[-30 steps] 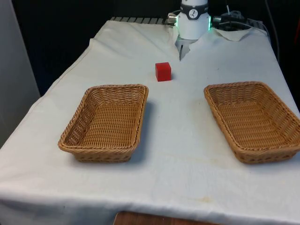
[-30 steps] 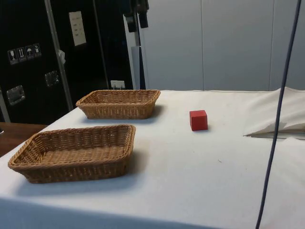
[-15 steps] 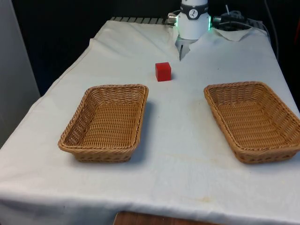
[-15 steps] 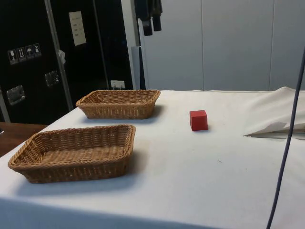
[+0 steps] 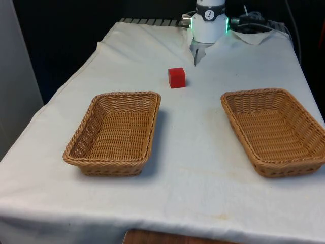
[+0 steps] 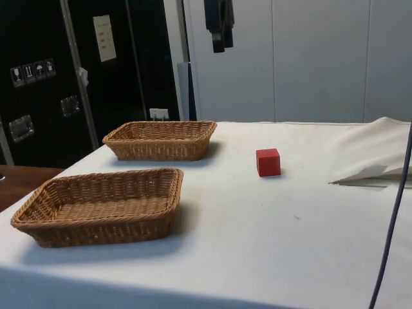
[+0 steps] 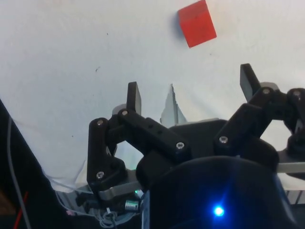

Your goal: Pick up the red cube and place it into the right basket.

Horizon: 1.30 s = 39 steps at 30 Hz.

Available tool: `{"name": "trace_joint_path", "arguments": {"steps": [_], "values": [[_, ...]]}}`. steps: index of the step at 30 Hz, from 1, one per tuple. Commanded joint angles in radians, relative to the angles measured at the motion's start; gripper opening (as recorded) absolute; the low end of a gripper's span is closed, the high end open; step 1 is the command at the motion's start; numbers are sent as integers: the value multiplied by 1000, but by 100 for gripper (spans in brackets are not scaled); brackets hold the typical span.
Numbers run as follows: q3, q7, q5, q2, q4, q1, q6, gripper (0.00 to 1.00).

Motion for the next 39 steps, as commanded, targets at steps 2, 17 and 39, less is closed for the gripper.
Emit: {"name": "trace_joint_path", "arguments": {"steps": [2,17,39], "values": [[-2,-5,-10,-15,-17,-5,16,100],[-27,-84,-16,-60,-116,-11,60,100],[-47,-154,-85,-53,-254,-15,166,100]]}}
